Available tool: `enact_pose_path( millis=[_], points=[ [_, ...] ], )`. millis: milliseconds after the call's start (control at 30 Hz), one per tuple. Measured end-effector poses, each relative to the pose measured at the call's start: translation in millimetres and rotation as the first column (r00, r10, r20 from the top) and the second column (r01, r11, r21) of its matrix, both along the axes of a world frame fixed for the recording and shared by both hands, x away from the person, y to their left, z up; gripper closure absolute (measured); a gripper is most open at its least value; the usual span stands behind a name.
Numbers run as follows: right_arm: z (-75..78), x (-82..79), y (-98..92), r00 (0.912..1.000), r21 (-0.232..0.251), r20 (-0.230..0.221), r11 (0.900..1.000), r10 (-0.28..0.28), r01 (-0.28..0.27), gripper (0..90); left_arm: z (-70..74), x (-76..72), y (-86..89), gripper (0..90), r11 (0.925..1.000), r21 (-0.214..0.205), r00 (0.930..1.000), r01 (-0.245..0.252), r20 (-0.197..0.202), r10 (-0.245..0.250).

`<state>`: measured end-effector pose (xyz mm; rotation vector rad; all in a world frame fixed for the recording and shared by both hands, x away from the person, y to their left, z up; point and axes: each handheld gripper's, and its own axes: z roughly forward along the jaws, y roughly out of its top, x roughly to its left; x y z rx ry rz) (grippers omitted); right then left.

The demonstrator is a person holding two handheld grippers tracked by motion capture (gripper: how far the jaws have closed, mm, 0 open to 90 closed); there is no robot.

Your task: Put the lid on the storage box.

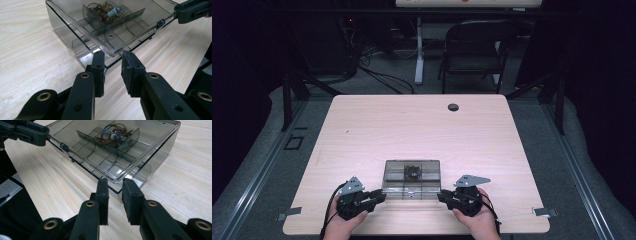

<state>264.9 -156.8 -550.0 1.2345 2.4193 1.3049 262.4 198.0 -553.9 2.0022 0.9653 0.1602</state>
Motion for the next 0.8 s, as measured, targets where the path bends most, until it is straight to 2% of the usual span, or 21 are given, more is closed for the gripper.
enact_pose_path(
  millis=[800],
  points=[
    [-5.3,-1.0,-0.2,0.9999,-0.014,-0.012,0.9999,0.003,-0.003,71.2,-6.4,-1.5,-0.6,69.1,0.9997,0.008,0.9998,-0.021,-0.006,0.021]
  ],
)
